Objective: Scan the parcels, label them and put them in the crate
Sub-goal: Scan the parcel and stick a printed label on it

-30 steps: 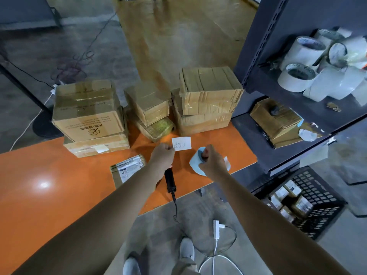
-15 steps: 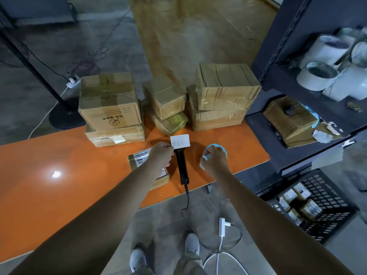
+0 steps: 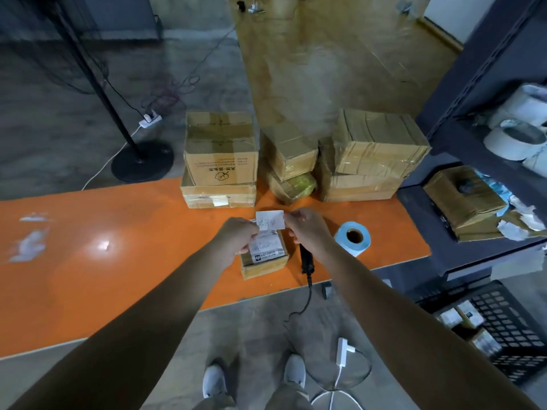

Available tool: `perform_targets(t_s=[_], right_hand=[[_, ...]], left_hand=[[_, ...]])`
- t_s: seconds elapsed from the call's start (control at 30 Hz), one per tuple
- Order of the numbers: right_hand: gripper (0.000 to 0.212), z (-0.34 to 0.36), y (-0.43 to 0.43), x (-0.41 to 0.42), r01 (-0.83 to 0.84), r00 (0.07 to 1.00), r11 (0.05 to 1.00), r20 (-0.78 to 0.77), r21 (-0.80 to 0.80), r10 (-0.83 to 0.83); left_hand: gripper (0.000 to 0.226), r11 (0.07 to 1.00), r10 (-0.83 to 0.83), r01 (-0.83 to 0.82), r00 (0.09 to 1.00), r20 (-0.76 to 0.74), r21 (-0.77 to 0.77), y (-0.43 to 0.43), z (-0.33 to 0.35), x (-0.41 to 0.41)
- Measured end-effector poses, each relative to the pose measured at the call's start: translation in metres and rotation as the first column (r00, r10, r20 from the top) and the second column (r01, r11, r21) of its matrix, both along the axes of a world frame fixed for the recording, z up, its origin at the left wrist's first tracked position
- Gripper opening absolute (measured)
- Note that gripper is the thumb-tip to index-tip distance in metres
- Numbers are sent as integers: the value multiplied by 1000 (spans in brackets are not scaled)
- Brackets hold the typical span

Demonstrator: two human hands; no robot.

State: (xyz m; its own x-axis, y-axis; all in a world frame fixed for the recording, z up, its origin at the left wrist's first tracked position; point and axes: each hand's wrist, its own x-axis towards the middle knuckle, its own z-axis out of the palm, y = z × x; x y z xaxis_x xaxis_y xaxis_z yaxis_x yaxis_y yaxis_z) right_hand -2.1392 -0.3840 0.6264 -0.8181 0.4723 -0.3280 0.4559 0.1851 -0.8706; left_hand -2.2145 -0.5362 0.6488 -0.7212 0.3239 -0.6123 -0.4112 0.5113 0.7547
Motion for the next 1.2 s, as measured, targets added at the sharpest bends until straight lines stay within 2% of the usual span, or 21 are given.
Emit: perform_targets(t_s=[0.2, 0.33, 0.5, 0.67, 0.8, 0.93, 1.03, 1.2], right_hand=[[12, -11, -20, -2, -51, 994, 999, 96, 17, 49], [15, -20, -25, -1, -133, 980, 981, 163, 140, 109], [16, -33, -29, 5, -255, 957, 939, 199, 232, 211], [10, -44, -37, 3, -268, 954, 898, 224, 348, 198], [15, -49, -41, 1, -251, 958, 873, 238, 419, 161], [19, -52, -44, 0, -245, 957, 846, 256, 474, 134], [20, -53, -45, 1, -254, 957, 814, 260, 523, 131], [18, -56, -45, 0, -272, 951, 788, 278, 552, 134]], left_hand=[[12, 1000, 27, -27, 998, 48, -2, -22, -11, 11], [19, 997, 59, -56, 997, 55, -50, -28, -25, 17], [34, 988, 54, -62, 997, -61, -141, -32, -51, 22], [44, 970, 93, -116, 989, -113, -216, -32, -71, 23], [48, 954, 49, -103, 980, -191, -282, -30, -77, 25], [41, 941, -13, -90, 953, -301, -326, -28, -78, 30], [34, 946, -30, -77, 947, -321, -314, -26, -79, 34], [27, 963, 132, -179, 965, -228, -200, -25, -80, 34]])
